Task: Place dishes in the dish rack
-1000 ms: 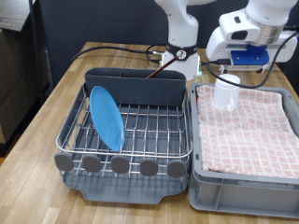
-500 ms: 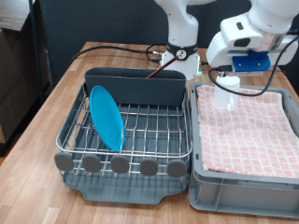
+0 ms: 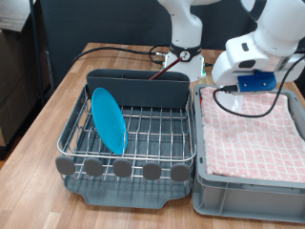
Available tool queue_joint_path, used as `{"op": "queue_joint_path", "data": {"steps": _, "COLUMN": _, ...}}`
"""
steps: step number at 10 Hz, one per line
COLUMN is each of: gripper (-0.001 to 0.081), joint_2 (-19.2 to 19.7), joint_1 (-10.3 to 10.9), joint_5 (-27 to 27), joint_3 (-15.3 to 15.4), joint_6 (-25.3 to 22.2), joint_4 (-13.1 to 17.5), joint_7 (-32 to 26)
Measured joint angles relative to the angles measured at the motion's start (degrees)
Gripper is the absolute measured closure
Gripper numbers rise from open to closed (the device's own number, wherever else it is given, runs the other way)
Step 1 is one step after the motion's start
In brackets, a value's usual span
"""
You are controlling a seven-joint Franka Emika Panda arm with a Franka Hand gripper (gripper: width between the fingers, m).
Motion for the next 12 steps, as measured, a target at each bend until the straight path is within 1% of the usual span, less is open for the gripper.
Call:
{"op": "queue_joint_path", "data": {"steps": 3, "gripper": 0.0003, "joint_2": 2.04, "joint_1": 0.02, "joint_5": 1.11, "joint_3": 0.04, "joint_6": 1.31, "joint_4": -0.25, "joint_7": 0.0}}
{"op": "queue_joint_path", "data": {"steps": 5, "gripper": 0.0003, "joint_2": 2.72, "joint_1": 0.03, "joint_5": 1.15, "joint_3": 0.05, "joint_6": 1.77, "joint_4": -0.91, "joint_7": -0.34}}
{"op": "queue_joint_path", "data": {"steps": 7, "gripper": 0.0003, "joint_2": 2.73, "joint_1": 0.02, "joint_5": 1.15, "joint_3": 0.05, "joint_6": 2.92, "joint_4": -2.4, "joint_7": -1.19}}
{"op": "queue_joint_path", "data": {"steps": 12, "gripper": 0.0003, "joint_2": 2.74, "joint_1": -0.3, "joint_5": 1.21, "joint_3": -0.11, "joint_6": 7.54, "joint_4": -6.74, "joint_7": -2.34}}
